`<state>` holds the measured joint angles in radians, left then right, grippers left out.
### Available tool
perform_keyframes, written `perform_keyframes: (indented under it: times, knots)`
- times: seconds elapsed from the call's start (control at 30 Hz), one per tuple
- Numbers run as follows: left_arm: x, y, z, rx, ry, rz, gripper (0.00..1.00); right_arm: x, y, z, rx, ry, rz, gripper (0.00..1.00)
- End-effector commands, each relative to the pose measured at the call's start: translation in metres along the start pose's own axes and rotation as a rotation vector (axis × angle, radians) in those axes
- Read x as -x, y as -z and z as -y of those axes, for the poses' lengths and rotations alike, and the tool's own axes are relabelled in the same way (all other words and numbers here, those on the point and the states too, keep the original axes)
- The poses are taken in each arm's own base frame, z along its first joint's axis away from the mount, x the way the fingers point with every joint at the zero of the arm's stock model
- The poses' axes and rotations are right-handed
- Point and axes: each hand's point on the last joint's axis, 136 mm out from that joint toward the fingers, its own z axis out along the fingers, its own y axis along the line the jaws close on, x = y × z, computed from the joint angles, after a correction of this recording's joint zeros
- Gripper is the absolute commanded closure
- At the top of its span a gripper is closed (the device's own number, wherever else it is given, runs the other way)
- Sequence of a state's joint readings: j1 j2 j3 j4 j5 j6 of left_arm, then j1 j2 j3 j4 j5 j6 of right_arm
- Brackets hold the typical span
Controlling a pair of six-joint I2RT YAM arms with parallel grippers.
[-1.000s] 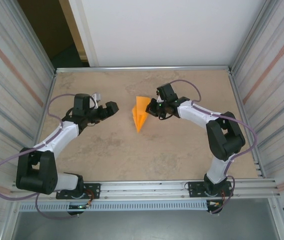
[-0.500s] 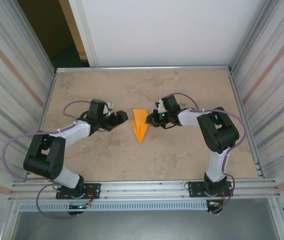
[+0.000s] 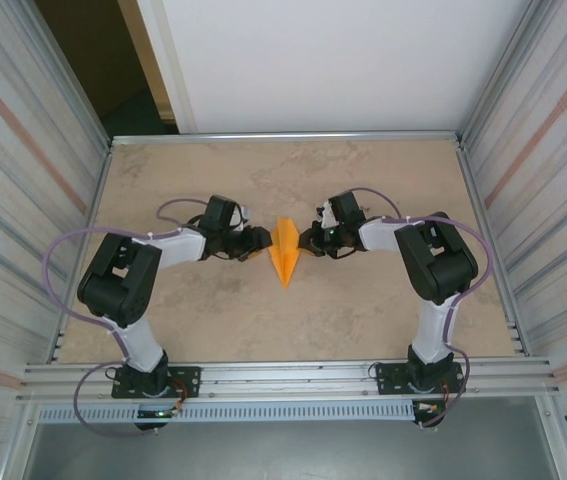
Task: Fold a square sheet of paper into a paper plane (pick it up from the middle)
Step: Turn over the paper plane at the center of the table, then move the paper plane to the top-center of the table.
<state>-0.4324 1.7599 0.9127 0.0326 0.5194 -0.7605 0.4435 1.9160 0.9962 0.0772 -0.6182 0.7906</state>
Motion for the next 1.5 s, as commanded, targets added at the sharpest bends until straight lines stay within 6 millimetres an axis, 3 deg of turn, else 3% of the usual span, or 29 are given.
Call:
perform_keyframes:
  times: [0.0, 0.27, 0.47, 0.67, 0.87, 1.2, 1.47]
  knots:
    - [0.001, -0.002, 0.005, -0.003, -0.008, -0.027, 0.54, -0.004, -0.003, 0.016, -0.043, 0.002, -0.015, 0.92]
    - [0.002, -0.016, 0.012, -0.053, -0.016, -0.078, 0.56, -0.003, -0.002, 0.016, -0.044, 0.002, -0.012, 0.95]
    - [0.006, -0.023, 0.018, -0.072, -0.027, -0.1, 0.63, -0.003, -0.003, 0.018, -0.049, 0.0, -0.014, 0.95]
    - [0.007, -0.027, 0.019, -0.071, -0.029, -0.118, 0.8, -0.003, -0.001, 0.018, -0.053, -0.003, -0.011, 0.96]
    - [0.018, -0.012, 0.011, 0.014, -0.046, -0.057, 0.93, 0.007, 0.017, 0.013, -0.073, 0.008, 0.05, 0.96]
    - [0.019, -0.005, -0.005, 0.067, 0.015, 0.025, 0.96, 0.013, 0.03, 0.025, -0.144, -0.015, 0.113, 0.97]
    - [0.016, -0.011, -0.007, 0.049, 0.037, 0.015, 0.97, 0.009, 0.022, 0.027, -0.157, -0.028, 0.079, 0.92]
